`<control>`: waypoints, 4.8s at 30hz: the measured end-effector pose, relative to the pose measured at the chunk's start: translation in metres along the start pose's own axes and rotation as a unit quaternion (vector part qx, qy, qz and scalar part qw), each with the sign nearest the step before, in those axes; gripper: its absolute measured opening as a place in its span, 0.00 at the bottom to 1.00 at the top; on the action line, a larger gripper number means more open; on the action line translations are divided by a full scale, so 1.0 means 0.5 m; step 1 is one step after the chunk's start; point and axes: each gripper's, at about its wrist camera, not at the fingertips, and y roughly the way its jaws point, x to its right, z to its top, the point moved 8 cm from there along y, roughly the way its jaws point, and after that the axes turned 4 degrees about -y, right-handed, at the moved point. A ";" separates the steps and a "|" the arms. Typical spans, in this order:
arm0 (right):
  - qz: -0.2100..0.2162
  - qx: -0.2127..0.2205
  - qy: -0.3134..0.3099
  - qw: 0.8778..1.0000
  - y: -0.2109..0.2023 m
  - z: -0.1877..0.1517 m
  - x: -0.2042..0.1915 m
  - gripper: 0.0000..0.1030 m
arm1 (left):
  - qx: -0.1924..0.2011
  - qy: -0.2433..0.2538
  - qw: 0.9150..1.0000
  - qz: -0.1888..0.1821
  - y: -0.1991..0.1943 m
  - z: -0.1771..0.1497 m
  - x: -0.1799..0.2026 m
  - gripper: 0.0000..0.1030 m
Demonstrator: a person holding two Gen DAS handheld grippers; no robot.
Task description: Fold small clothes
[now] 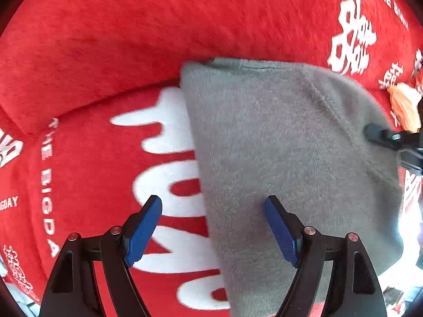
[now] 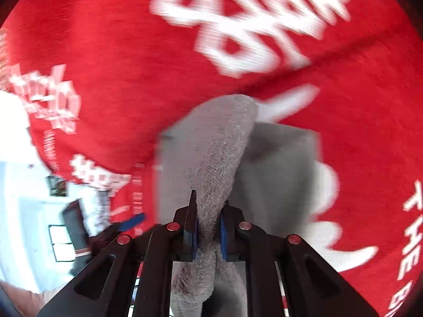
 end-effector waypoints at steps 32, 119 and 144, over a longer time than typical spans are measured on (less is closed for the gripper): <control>-0.074 -0.030 0.043 0.996 -0.111 -0.156 0.047 0.45 | -0.021 -0.017 0.998 0.062 -0.041 -0.091 -0.075 0.97; -0.026 -0.066 0.071 0.995 -0.048 -0.082 0.098 0.71 | -0.062 -0.132 0.988 -0.052 0.000 -0.029 -0.047 0.99; 0.094 -0.102 0.084 0.987 0.077 -0.067 0.059 0.32 | -0.083 -0.075 0.985 -0.133 0.075 0.001 0.069 0.82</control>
